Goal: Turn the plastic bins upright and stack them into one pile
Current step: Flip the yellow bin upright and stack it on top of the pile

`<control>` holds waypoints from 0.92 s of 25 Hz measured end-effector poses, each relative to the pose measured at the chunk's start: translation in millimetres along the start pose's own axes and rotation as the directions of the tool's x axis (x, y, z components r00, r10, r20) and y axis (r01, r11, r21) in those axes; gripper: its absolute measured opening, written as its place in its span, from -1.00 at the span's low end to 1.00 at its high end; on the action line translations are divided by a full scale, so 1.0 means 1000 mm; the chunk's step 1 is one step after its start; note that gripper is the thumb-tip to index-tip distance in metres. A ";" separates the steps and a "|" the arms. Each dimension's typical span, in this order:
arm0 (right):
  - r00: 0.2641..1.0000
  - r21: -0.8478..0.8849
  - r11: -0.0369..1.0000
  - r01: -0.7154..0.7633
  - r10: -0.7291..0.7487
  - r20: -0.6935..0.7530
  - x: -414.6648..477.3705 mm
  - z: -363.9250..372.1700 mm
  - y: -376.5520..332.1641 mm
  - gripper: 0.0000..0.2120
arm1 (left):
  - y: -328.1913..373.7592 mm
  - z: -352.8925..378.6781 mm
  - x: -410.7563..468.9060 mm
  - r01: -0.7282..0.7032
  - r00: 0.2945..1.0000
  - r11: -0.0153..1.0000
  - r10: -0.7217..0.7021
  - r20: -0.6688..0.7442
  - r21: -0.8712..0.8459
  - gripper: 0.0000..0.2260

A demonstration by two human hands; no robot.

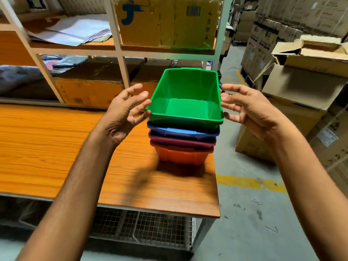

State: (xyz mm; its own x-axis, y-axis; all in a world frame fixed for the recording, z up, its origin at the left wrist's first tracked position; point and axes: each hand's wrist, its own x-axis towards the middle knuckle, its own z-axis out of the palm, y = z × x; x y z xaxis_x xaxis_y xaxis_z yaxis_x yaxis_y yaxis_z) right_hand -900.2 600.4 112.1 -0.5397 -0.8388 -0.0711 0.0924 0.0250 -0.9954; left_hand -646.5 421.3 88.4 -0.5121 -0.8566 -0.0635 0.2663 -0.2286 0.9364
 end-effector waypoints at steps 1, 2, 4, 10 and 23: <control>0.999 -0.012 1.000 0.020 -0.020 0.036 -0.010 0.003 0.005 -0.60 | -0.007 -0.005 -0.016 -0.031 0.999 1.000 0.031 -0.011 -0.005 -0.58; 0.997 -0.016 0.999 0.038 -0.036 0.072 -0.020 0.008 0.010 -0.58 | -0.015 -0.011 -0.031 -0.062 0.998 0.998 0.062 -0.030 0.005 -0.57; 0.987 -0.009 0.999 0.048 -0.046 0.152 -0.039 0.024 0.025 -0.57 | -0.033 -0.026 -0.062 -0.112 0.988 0.990 0.120 -0.096 0.082 -0.56; 0.942 -0.026 0.999 -0.045 0.051 0.332 -0.087 0.097 0.105 -0.51 | -0.089 -0.098 -0.150 -0.092 0.959 0.942 0.171 -0.226 0.323 -0.51; 0.795 -0.155 0.976 -0.152 0.214 0.568 -0.182 0.373 0.216 -0.26 | -0.079 -0.340 -0.304 0.011 0.851 0.991 0.062 -0.522 0.136 -0.40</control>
State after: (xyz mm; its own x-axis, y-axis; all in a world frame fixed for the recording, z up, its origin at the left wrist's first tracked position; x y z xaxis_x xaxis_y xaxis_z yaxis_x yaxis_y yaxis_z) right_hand -470.2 556.1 -66.5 0.0655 -0.9702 -0.2332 0.0426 0.2362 -0.9708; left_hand -234.3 542.5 -83.8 0.0072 -0.9843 -0.1765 0.1472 -0.1735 0.9738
